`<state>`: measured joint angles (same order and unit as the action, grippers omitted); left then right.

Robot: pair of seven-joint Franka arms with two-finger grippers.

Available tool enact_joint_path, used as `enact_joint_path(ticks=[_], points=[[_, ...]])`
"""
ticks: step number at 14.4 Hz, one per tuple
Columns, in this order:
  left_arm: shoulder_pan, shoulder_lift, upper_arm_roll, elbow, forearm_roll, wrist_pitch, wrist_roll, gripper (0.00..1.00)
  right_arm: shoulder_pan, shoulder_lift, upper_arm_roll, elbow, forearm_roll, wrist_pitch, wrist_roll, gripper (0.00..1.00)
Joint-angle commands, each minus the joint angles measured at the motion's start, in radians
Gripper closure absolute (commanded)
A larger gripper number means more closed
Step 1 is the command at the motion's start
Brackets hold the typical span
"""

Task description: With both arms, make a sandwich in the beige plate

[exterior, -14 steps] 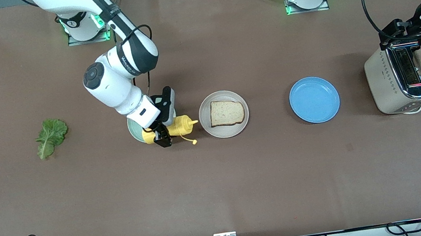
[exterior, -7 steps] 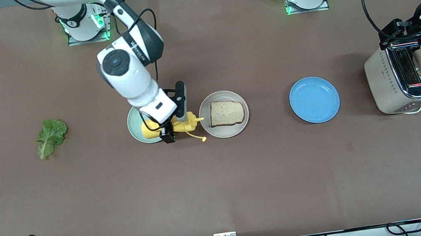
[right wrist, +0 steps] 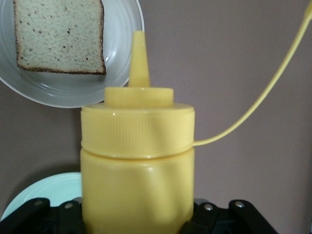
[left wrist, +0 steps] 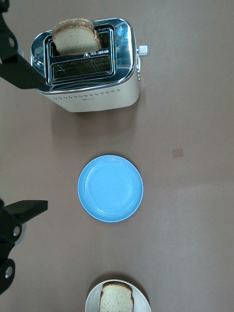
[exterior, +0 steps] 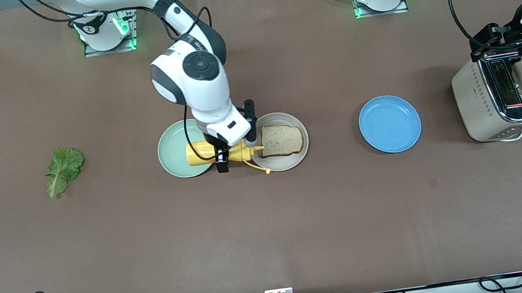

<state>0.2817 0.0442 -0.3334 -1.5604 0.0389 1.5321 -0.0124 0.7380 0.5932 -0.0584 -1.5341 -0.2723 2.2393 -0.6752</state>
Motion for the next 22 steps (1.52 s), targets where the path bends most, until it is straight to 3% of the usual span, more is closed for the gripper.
enact_joint_path(ticks=[1,7,11,16,22], points=[[0.010,-0.020,-0.004,-0.007,-0.013,-0.010,-0.003,0.00,0.063,0.065,-0.018,0.098,-0.100,-0.085,0.077,0.61],[0.010,-0.020,-0.004,-0.007,-0.013,-0.017,-0.003,0.00,0.147,0.132,-0.035,0.132,-0.225,-0.128,0.195,0.61],[0.011,-0.020,-0.004,-0.007,-0.013,-0.018,-0.003,0.00,0.224,0.168,-0.110,0.150,-0.234,-0.144,0.204,0.61],[0.011,-0.020,-0.004,-0.007,-0.013,-0.021,-0.001,0.00,0.331,0.295,-0.198,0.310,-0.234,-0.262,0.209,0.61],[0.013,-0.020,-0.003,-0.006,-0.013,-0.024,-0.001,0.00,0.354,0.310,-0.204,0.308,-0.268,-0.273,0.227,0.61]])
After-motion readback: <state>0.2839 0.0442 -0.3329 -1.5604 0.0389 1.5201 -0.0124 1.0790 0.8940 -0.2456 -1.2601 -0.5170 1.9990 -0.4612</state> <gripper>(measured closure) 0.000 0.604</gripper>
